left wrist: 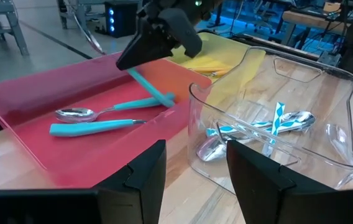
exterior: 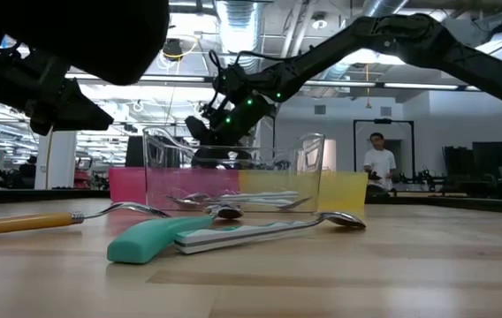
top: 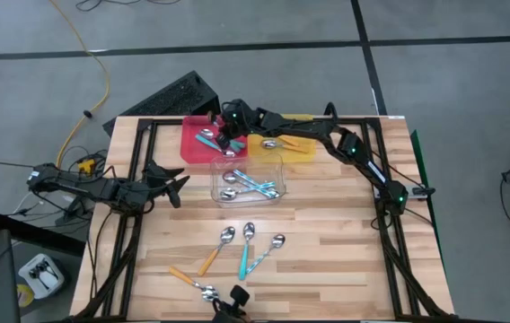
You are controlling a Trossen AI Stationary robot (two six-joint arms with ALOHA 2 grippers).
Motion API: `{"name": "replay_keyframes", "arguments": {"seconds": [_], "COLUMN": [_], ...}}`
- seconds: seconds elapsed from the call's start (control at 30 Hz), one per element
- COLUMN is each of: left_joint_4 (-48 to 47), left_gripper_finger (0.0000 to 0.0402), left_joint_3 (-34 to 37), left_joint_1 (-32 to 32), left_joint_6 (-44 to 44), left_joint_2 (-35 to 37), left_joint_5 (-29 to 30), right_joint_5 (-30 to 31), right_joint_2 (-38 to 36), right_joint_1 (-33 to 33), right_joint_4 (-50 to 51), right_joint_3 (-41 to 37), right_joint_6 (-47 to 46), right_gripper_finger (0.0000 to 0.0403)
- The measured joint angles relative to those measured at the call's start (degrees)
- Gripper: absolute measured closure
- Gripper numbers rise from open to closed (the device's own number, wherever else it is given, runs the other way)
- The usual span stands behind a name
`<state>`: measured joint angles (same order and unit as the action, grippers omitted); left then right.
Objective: Sort silverware by color (type)
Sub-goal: Put the light green spoon into the red bin
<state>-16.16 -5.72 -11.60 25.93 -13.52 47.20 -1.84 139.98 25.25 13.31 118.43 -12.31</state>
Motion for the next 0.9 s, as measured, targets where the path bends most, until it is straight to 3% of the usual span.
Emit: {"name": "replay_keyframes", "arguments": {"seconds": [0.9], "left_joint_4": [0.0], "left_gripper_finger": [0.0248], "left_joint_3": [0.0], "left_joint_1": [0.0], "left_joint_6": [0.2], "left_joint_2": [0.0], "left_joint_5": [0.1], "right_joint_5": [2.0], "right_joint_2": [0.0], "right_joint_1": [-0.1], "right_joint_4": [1.5], "right_joint_3": [0.0], "right_joint_6": [-2.7], "right_gripper_finger": [0.0321]}}
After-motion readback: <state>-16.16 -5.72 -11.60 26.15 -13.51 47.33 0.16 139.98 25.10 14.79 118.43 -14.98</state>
